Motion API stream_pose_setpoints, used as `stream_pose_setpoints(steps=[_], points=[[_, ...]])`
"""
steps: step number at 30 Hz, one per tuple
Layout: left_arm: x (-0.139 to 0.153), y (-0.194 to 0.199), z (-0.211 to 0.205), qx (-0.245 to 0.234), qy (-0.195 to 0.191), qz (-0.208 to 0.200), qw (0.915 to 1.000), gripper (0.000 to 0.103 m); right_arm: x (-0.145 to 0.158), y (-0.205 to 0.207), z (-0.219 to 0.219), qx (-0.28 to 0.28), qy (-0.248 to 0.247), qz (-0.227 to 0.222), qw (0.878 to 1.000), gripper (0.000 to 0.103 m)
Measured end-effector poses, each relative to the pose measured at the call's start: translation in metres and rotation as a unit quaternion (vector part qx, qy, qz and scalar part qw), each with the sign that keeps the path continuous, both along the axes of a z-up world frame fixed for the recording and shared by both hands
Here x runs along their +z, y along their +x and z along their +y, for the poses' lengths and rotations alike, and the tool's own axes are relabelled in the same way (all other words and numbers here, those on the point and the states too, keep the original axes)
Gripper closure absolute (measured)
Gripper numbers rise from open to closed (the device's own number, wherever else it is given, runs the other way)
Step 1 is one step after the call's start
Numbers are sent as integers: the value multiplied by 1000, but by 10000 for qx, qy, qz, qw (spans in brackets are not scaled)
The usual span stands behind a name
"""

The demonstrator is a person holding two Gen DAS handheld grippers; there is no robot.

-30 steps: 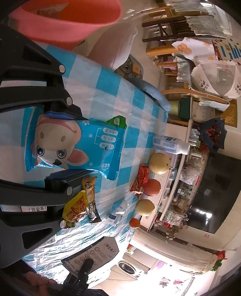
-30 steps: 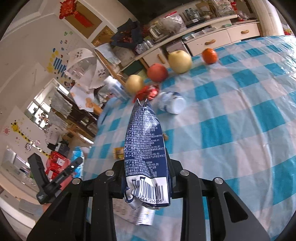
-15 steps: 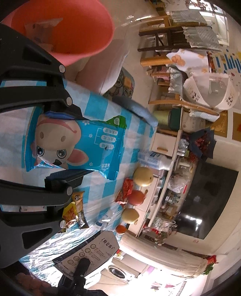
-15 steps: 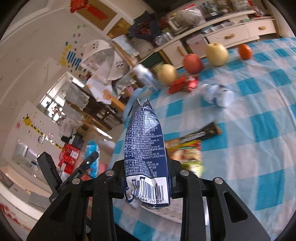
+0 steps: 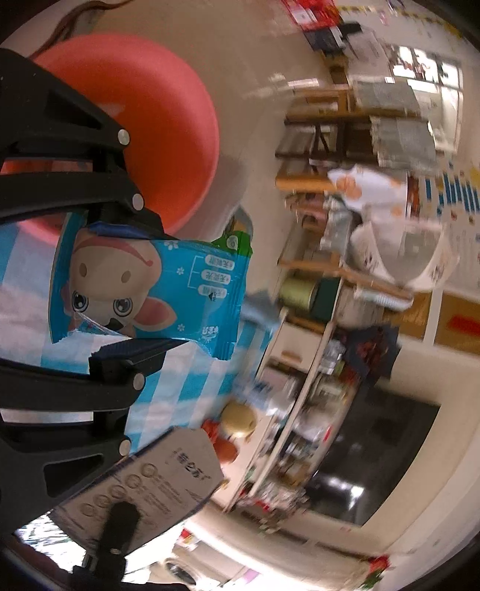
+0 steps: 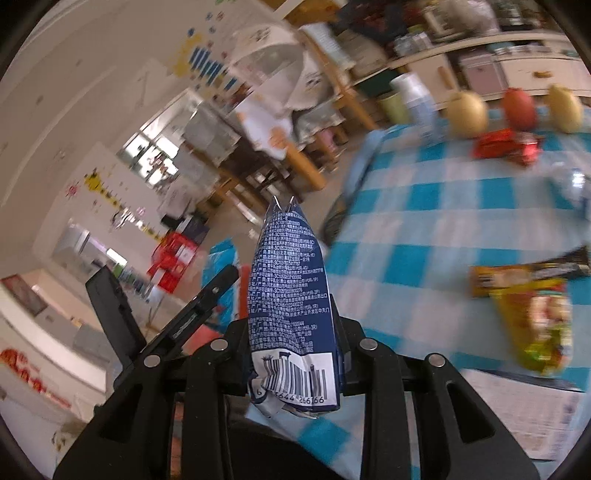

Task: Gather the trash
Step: 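Carry both items to the pink bucket and open both tools to drop them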

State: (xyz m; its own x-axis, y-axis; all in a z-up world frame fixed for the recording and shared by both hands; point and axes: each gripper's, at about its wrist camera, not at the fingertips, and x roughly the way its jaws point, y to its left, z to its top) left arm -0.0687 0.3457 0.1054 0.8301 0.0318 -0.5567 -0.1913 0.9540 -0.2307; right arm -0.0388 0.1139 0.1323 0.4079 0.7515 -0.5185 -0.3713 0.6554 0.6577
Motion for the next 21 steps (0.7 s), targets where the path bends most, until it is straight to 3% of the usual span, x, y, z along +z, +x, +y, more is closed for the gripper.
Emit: stream_pose_setpoints(steps=[7,15,17,19,21], points=[[-2,-15,64,1168,-88,106,9931,58,2,3,88,814,11,113,9966,71],[-14,-20,115,1829,-483,423,9810,58,-15,16,158,1158,43,391,9925,70],[-18,-20,123,1950,-607,510,9776,53,-22,21,167,1128,41,508,9923,65],[-16,-19,129,2109,-618,487,9743,34,-27,21,170,1043,-6,529,9931,53],[-15,-22,129,2186,-534,421,9734,24,-28,21,163,904,99,508,9946,38]])
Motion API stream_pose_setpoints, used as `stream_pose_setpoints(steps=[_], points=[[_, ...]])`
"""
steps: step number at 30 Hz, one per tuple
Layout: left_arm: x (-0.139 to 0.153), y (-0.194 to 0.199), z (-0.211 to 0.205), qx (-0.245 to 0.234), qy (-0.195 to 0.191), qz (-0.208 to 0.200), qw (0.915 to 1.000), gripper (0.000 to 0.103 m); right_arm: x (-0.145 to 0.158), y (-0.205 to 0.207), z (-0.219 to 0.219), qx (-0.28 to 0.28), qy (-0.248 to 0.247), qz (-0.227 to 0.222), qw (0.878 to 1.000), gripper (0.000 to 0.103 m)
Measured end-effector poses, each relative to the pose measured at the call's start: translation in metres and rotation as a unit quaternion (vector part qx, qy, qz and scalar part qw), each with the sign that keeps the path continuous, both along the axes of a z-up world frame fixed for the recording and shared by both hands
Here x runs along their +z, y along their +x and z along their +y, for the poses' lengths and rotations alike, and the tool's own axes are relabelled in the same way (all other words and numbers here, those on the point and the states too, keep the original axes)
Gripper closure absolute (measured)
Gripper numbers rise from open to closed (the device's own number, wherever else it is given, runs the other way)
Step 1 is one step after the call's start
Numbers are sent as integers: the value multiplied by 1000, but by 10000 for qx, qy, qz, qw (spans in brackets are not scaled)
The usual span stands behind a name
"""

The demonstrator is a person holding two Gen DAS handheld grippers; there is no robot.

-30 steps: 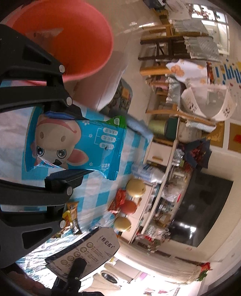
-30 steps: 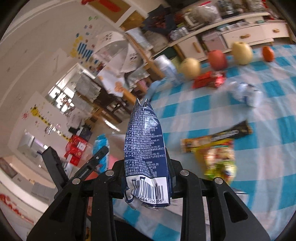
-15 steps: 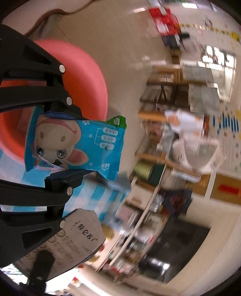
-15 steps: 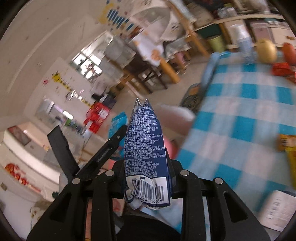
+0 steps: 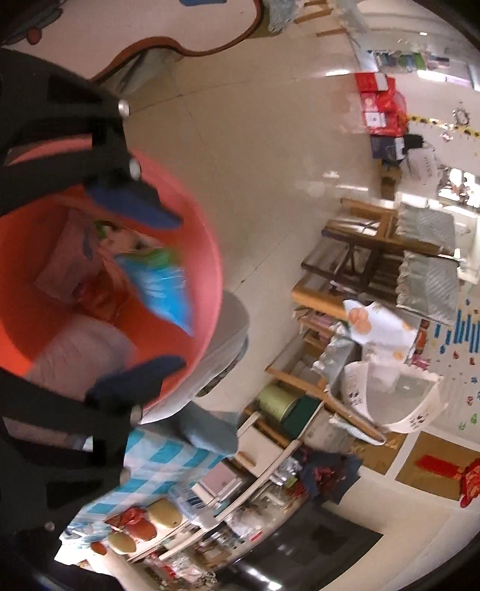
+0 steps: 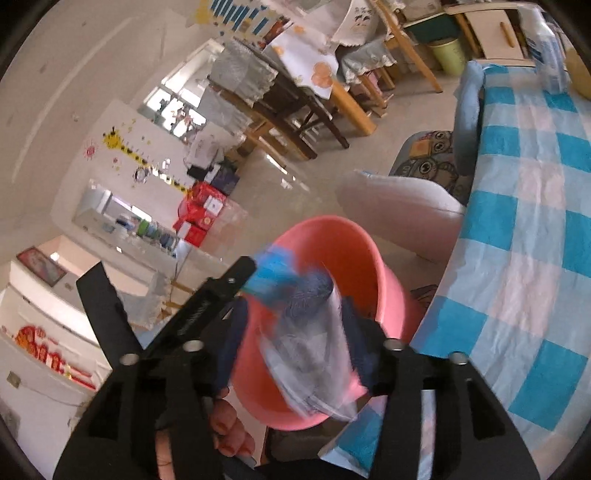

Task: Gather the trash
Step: 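Carry both items to the pink bucket and open both tools to drop them, then return both tools over the table toward the red candy and yogurt bottle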

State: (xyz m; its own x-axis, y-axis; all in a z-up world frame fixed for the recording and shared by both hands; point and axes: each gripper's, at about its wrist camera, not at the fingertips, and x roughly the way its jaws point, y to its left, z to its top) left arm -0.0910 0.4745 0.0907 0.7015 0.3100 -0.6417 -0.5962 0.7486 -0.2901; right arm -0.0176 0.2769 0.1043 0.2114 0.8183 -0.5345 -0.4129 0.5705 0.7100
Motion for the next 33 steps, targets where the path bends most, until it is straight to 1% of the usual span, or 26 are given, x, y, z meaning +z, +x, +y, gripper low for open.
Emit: stream_pose_setpoints(steps=[1,4,5,6,8,10,13,17,19,21,27,31,33], points=[[1,-1,-1,26,60,-17,10000,20,-1,-1,-4,-66,31,-5,10000,35],[3,-3,-2,89,84,-72,9999,17,0,-5,-19,-278,-38,-145,9995,34],[4,-4,-5,81,73,-113,9999,17,2,-7,-24,-354,-129,-259,9990,31],[4,-5,-7,67,71,-146,9998,16,4,-8,-28,-424,-234,-360,9982,26],[6,-5,-11,-5,135,-253,9996,14,5,-13,-36,-553,-450,-540,9960,19],[8,-2,-20,-76,245,-321,9992,12,3,-16,-44,-651,-758,-692,9926,17],[12,-1,-31,-200,484,-553,9971,10,0,-23,-52,-726,-1037,-871,9881,15],[18,0,-55,-552,976,-978,9889,9,-4,-33,-62,-820,-1318,-1102,9817,14],[23,1,-67,-810,1230,-1279,9808,9,-4,-36,-70,-878,-1384,-1176,9794,14],[26,4,-78,-1024,1338,-1382,9760,9,-5,-36,-76,-933,-1444,-1222,9775,14],[33,18,-106,-1404,1688,-1154,9688,9,-6,-39,-97,-1113,-1607,-1382,9709,10],[34,25,-120,-1674,1671,-931,9672,9,-3,-44,-113,-1298,-1719,-1536,9644,8],[33,27,-125,-1779,1619,-895,9665,9,-3,-45,-123,-1377,-1779,-1584,9614,7]])
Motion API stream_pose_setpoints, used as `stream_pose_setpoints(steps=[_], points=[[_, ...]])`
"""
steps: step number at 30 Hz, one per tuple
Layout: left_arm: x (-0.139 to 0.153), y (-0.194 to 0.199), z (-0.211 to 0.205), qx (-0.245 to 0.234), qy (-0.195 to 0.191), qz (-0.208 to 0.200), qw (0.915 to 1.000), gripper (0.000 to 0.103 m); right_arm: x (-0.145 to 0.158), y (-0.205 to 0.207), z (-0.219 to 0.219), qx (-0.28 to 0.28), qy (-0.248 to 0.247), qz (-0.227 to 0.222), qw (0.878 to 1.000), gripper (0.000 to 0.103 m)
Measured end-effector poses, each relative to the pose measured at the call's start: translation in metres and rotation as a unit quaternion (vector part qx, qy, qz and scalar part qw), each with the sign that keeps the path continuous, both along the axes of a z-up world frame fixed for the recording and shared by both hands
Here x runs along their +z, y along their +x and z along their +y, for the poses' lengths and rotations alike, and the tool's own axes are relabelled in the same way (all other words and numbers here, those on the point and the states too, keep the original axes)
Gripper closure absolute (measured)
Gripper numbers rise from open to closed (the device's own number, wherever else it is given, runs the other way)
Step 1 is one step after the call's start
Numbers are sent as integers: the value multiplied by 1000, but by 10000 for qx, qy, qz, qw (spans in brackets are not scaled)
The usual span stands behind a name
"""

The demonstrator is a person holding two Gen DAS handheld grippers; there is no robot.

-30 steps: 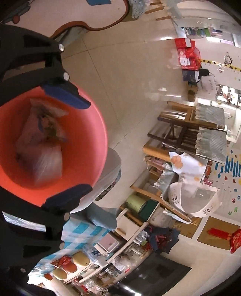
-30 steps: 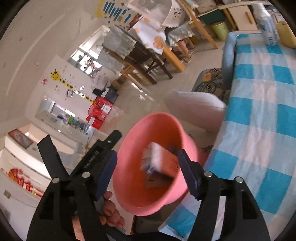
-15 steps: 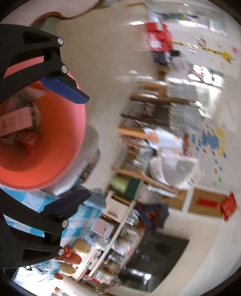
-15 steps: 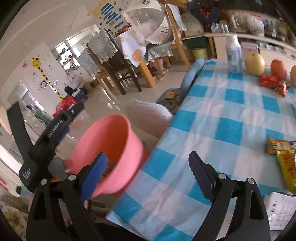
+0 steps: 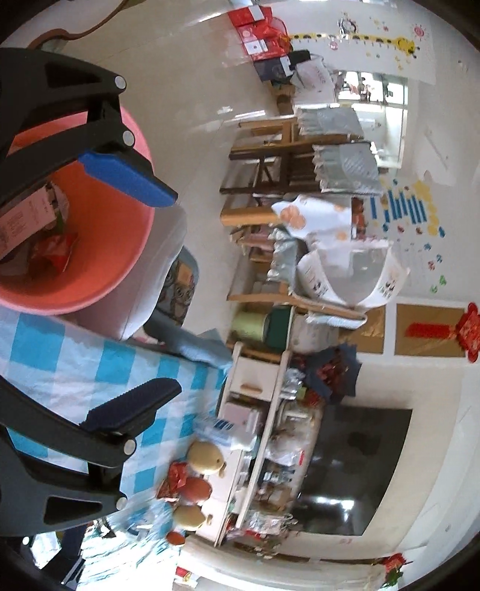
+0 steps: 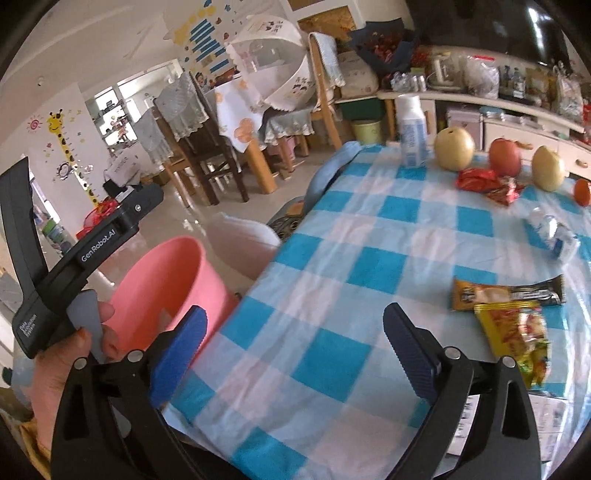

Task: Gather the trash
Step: 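Return both tools over the table toward the red candy and yogurt bottle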

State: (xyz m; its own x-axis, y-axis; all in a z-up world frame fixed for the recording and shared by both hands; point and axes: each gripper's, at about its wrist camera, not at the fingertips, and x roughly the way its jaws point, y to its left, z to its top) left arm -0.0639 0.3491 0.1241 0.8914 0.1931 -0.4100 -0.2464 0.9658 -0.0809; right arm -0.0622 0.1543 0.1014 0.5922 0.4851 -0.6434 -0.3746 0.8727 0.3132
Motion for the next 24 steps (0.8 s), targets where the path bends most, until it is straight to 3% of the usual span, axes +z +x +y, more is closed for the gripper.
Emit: stream_pose_setpoints(steps=[15,24], points=[[-10,9,-60,-776,315,199,9963,9,2,-6,-50,-292,-133,-149,9994,7],[-20,19,-90,-1175,313,557,9910,9,4,-11,-81,-348,-129,-339,9987,7]])
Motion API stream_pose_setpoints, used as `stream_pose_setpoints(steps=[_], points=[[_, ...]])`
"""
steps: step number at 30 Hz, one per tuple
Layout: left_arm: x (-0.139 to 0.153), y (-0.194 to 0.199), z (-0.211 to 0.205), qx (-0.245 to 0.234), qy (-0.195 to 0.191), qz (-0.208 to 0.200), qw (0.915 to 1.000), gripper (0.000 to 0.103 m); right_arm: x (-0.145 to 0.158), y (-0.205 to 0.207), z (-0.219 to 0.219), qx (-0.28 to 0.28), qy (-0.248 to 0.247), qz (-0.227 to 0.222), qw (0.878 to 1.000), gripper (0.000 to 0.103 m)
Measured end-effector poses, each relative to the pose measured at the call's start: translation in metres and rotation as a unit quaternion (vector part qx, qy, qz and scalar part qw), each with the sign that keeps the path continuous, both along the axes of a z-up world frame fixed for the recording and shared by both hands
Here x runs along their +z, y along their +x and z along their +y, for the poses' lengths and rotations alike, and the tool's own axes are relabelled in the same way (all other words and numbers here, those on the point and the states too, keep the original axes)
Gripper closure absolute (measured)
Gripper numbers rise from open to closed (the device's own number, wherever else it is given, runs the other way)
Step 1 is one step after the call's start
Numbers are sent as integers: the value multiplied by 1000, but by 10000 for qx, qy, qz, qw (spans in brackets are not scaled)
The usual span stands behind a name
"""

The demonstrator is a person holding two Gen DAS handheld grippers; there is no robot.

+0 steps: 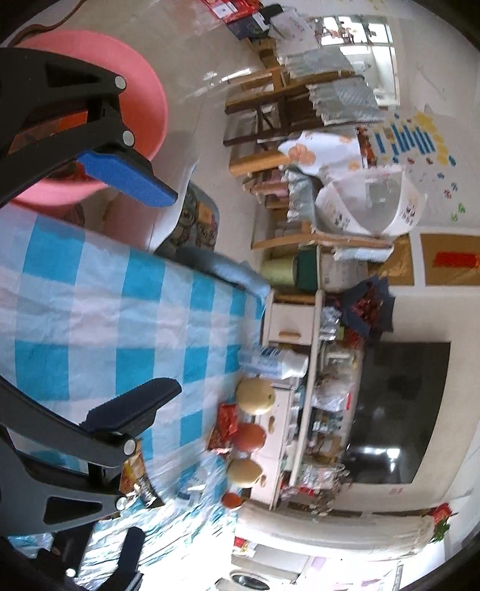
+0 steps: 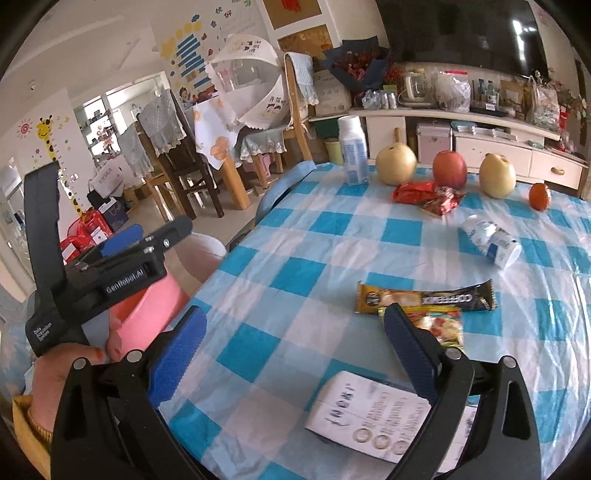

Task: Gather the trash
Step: 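Return both tools over the table toward the red candy and yogurt bottle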

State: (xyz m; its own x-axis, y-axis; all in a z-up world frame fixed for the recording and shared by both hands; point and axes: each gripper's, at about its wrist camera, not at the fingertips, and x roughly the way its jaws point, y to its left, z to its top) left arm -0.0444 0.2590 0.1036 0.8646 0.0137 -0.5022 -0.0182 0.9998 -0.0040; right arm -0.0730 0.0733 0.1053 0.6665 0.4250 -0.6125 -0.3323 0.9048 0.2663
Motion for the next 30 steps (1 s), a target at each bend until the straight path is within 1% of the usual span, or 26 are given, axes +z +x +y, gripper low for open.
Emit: stream_pose_setpoints(steps=[4,10,19,25,30], points=[[-9,5,-15,-184,61,175,9997,9,2,2,-18,-85,120,-5,9999,7],[-13,11,-35,-281,135,191,9993,9,1,7,-47,-280,211,49,9994,7],[-22,21,-72,-633,274,400,9968,9,-6,16,-96,-665,222,40,9975,7],[-30,29,-95,-949,118,746,9926,9,-12,26,-143,-1000,278,90,9946,7],[-31,32,-102,-895,-138,821,9925,9,-22,41,-187,-1353,221,106,9905,7]])
